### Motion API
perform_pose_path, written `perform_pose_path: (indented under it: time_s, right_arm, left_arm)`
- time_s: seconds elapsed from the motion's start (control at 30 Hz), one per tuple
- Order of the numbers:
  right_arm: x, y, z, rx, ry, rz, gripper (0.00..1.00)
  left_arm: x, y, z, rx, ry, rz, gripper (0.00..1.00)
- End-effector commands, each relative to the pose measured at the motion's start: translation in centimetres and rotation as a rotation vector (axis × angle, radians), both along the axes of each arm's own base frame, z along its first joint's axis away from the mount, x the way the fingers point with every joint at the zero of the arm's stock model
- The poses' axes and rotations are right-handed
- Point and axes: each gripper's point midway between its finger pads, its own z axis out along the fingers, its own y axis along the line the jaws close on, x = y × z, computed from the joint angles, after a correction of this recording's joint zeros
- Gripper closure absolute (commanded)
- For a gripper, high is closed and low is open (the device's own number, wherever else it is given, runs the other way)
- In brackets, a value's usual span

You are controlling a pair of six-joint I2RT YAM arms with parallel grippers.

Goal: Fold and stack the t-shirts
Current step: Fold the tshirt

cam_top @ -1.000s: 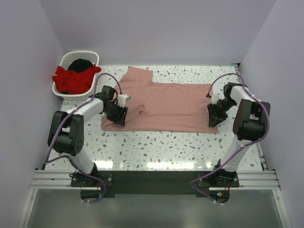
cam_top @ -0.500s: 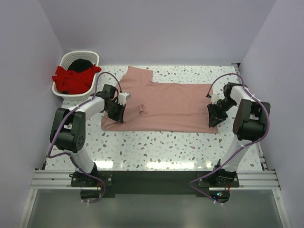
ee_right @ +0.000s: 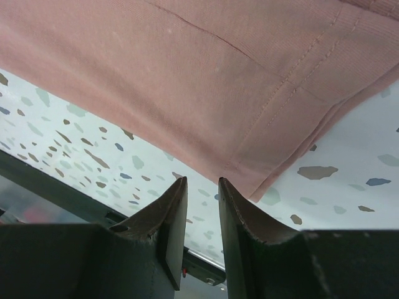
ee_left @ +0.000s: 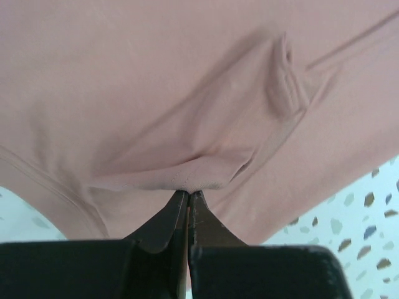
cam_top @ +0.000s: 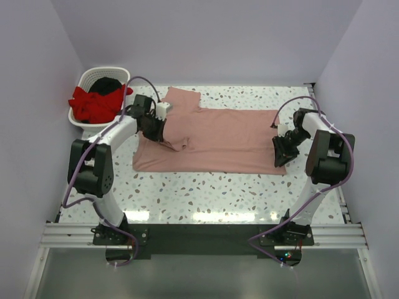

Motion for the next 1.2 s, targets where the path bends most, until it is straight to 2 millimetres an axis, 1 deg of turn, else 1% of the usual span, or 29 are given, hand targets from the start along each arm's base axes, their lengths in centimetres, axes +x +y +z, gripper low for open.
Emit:
perform_pose_path:
  time_s: [0.0,0.03,0.07,0.1,0.13,0.3,0.4,0.47,0.57,0.6,0.63,0.7,0.73,0.77,0.8,0.83,0.87,0.9,0.93,1.0,1.03,1.07,1.13,1.17]
  right_arm:
    - [0.8,-0.3,0.8,-0.021,-0.041,0.006,0.69]
    - [0.8,-0.3,0.8,-0.022,-0.04,0.008,0.69]
    - [0.8,-0.3,0.7,-0.024,-0.038,0.008,0.69]
    - [0.7,-0.3,0.7,-0.025,-0.038,0.008,0.69]
    - [0.8,-0.4,0.7,-0.028,-0.037,0.009,0.69]
    - [0.6,-0.7,0.5,-0.046,-0.038,0.017,0.69]
    - [0.5,-0.9,0.4,-0.054,-0.032,0.021,0.69]
    - [0.5,-1.0,0.5,-0.06,-0.035,0.024,0.69]
    - [0.4,-1.1,0.4,-0.068,-0.033,0.028,0.69]
    - [0.4,-1.2,0.4,-0.07,-0.033,0.03,0.69]
    - [0.4,-1.2,0.4,-0.07,-0.033,0.03,0.69]
    - [0.5,-1.2,0.6,-0.073,-0.041,0.031,0.7]
    - [0.4,-1.2,0.6,-0.074,-0.042,0.031,0.7]
    - [0.5,-1.2,0.7,-0.074,-0.047,0.031,0.7]
    - [0.5,-1.2,0.9,-0.075,-0.051,0.031,0.7]
    - [0.6,-1.2,1.0,-0.073,-0.054,0.031,0.7]
    - [0.7,-1.2,1.1,-0.072,-0.06,0.03,0.7]
    - [0.7,-1.1,1.2,-0.069,-0.06,0.03,0.7]
    - [0.8,-1.1,1.3,-0.066,-0.065,0.028,0.7]
    - [1.0,-1.0,1.5,-0.061,-0.068,0.023,0.7]
    - [1.2,-0.8,1.7,-0.053,-0.076,0.023,0.7]
    - [1.3,-0.8,1.7,-0.052,-0.077,0.02,0.7]
    - [1.4,-0.5,1.9,-0.048,-0.082,0.02,0.7]
    - [1.6,-0.4,1.9,-0.047,-0.085,0.02,0.7]
  left_arm:
    - [4.7,-0.1,2.3,0.005,-0.139,0.009,1.0]
    - [5.7,-0.1,3.0,0.006,-0.166,0.016,1.0]
    - [6.4,-0.1,3.2,0.005,-0.18,0.023,1.0]
    - [7.1,-0.1,2.9,0.007,-0.189,0.028,1.0]
    - [8.0,-0.3,3.6,-0.002,-0.209,0.038,1.0]
    - [10.9,-0.3,3.9,-0.026,-0.284,0.094,1.0]
    - [12.1,-0.1,3.8,-0.028,-0.31,0.132,1.0]
    - [12.7,0.5,3.5,-0.019,-0.324,0.162,1.0]
    - [13.1,1.4,2.4,-0.01,-0.302,0.203,1.0]
    - [13.2,1.6,1.9,-0.013,-0.286,0.217,0.98]
    - [13.2,1.9,1.8,-0.019,-0.277,0.223,0.86]
    - [12.8,2.2,1.9,-0.031,-0.267,0.23,0.79]
    - [12.6,2.5,2.1,-0.051,-0.267,0.231,0.7]
    - [12.7,2.7,2.7,-0.067,-0.289,0.235,0.67]
    - [12.1,2.8,3.3,-0.084,-0.3,0.238,0.64]
    - [11.8,2.9,3.9,-0.115,-0.305,0.23,0.59]
    - [11.5,2.8,4.3,-0.131,-0.311,0.223,0.57]
    - [10.7,2.6,4.5,-0.138,-0.312,0.195,0.56]
    - [10.0,1.6,4.8,-0.176,-0.296,0.149,0.55]
    - [8.3,0.6,4.4,-0.194,-0.243,0.1,0.56]
    - [7.5,0.5,3.9,-0.19,-0.208,0.093,0.57]
    - [7.1,0.3,4.0,-0.193,-0.202,0.088,0.57]
    - [5.9,-0.1,3.2,-0.192,-0.176,0.075,0.57]
    - [5.7,-0.2,3.4,-0.189,-0.185,0.07,0.56]
